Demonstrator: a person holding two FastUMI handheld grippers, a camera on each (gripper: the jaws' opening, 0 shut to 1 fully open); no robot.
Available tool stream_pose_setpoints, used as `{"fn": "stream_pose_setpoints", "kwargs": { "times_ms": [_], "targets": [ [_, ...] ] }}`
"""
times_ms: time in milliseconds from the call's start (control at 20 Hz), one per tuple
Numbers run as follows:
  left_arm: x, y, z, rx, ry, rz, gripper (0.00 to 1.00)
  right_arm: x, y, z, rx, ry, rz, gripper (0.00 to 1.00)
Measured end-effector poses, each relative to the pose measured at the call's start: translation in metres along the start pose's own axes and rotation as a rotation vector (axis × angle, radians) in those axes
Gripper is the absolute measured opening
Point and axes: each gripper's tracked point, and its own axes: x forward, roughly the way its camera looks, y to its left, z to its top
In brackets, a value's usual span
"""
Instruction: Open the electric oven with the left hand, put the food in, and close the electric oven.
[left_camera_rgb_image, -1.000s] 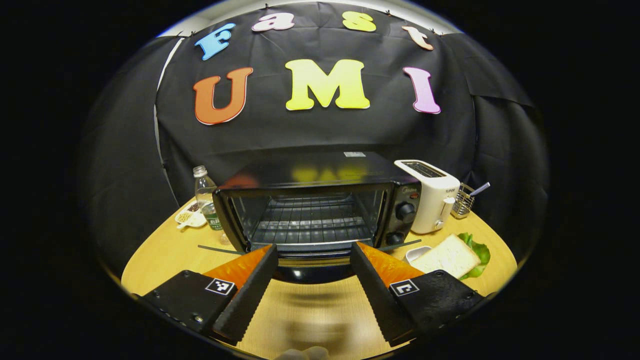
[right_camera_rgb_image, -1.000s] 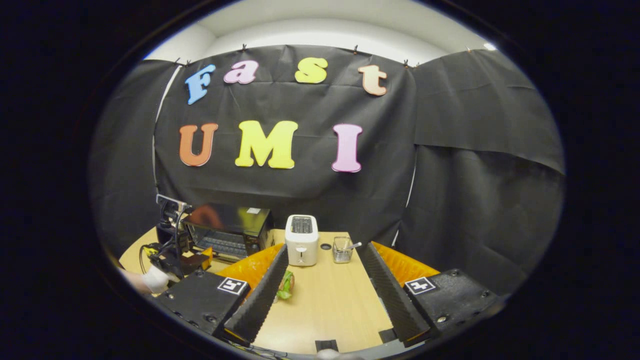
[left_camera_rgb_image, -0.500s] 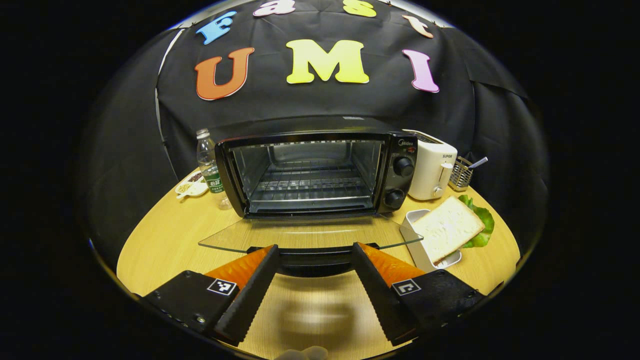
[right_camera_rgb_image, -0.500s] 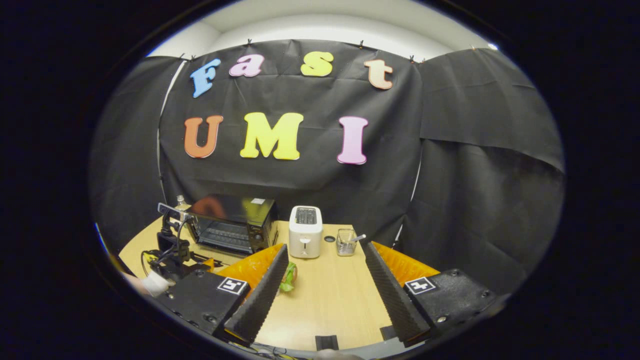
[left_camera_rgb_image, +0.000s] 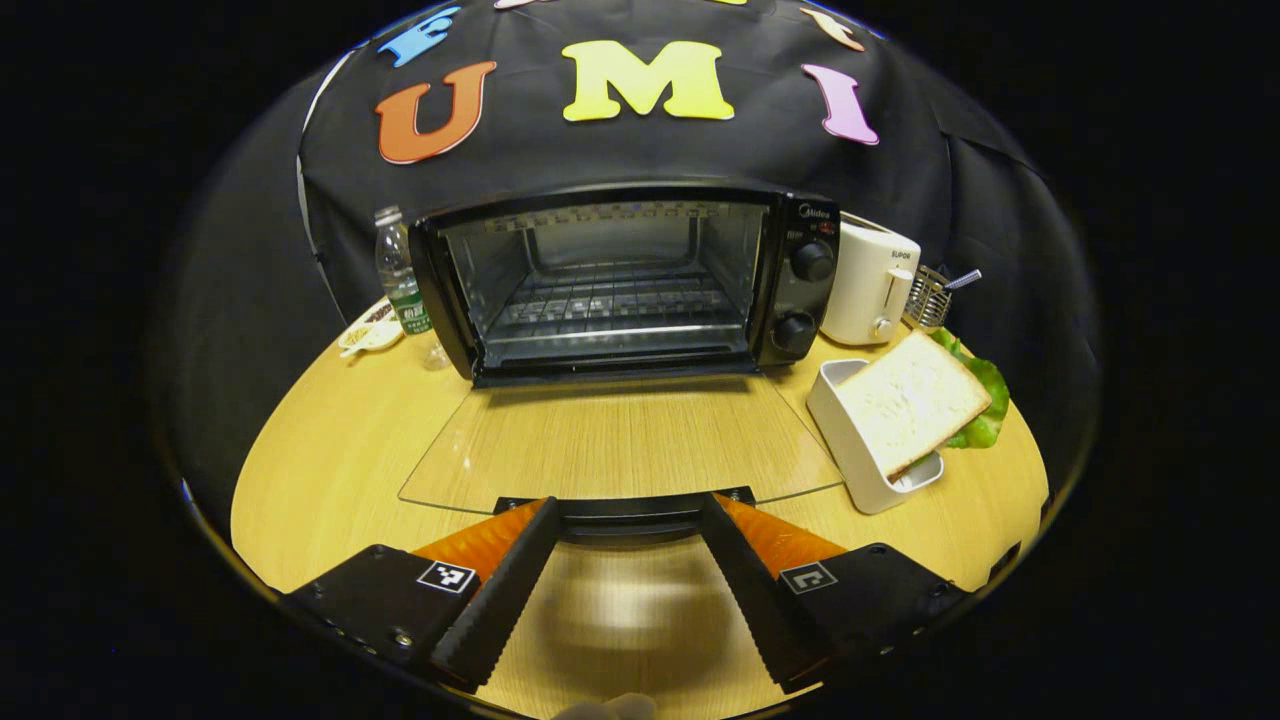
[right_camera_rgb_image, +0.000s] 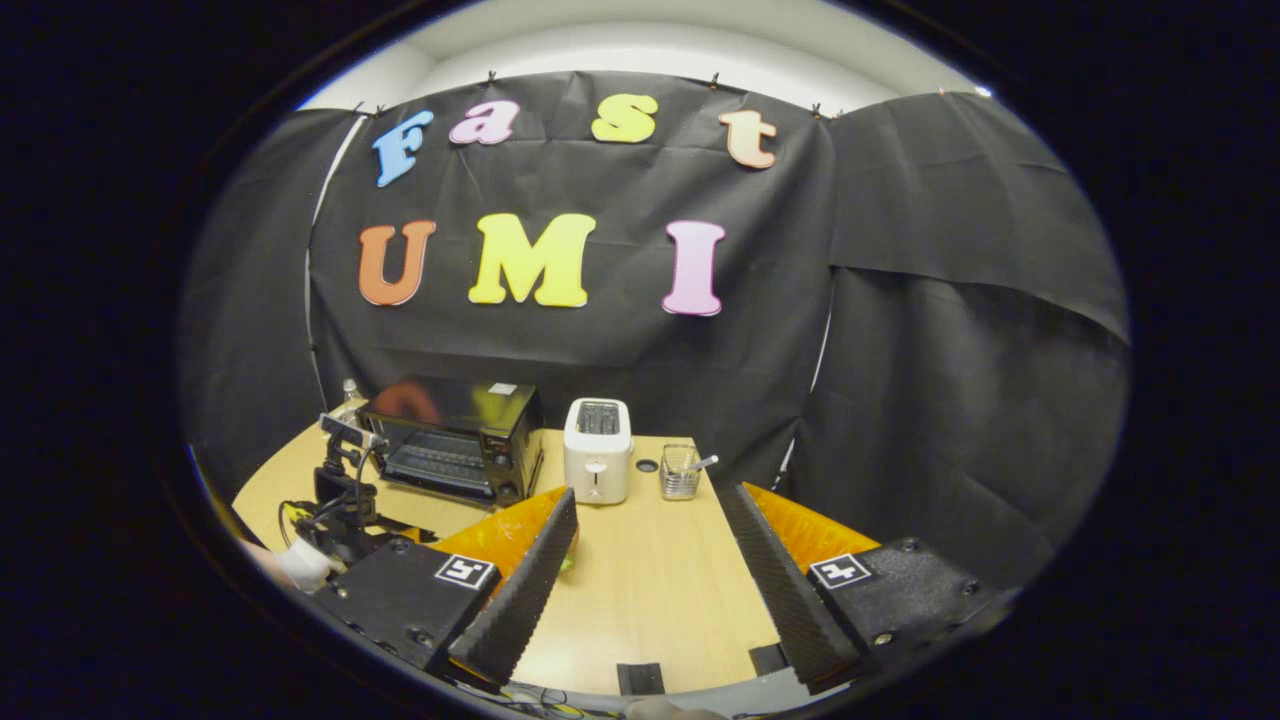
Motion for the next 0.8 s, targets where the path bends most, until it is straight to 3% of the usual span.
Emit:
{"fn": "stream_pose_setpoints", "kwargs": {
  "times_ms": [200, 450, 600, 650, 700, 750, 800],
  "targets": [
    [0.011, -0.003, -0.016, -0.011, 0.064, -0.004, 0.95, 0.002, 0.000, -0.008, -0.005, 0.016, 0.002, 1.00],
    [-0.001, 0.004, -0.010, -0.001, 0.016, 0.008, 0.95, 0.012, 0.003, -0.017, 0.020, 0.022, 0.029, 0.99],
    [-0.028, 0.012, 0.002, -0.017, -0.062, 0.005, 1.00, 0.030, 0.011, -0.030, 0.035, 0.037, 0.060, 1.00],
    [-0.040, 0.016, 0.006, -0.026, -0.086, 0.002, 0.88, 0.037, 0.015, -0.035, 0.045, 0.043, 0.079, 0.99],
    [-0.054, 0.021, 0.011, -0.042, -0.115, 0.003, 0.96, 0.046, 0.021, -0.043, 0.056, 0.058, 0.098, 0.99],
    [-0.068, 0.025, 0.016, -0.059, -0.140, 0.002, 0.88, 0.056, 0.028, -0.053, 0.067, 0.074, 0.122, 0.99],
    [-0.083, 0.032, 0.022, -0.073, -0.168, 0.007, 0.96, 0.066, 0.036, -0.063, 0.078, 0.096, 0.146, 0.99]
  ]
}}
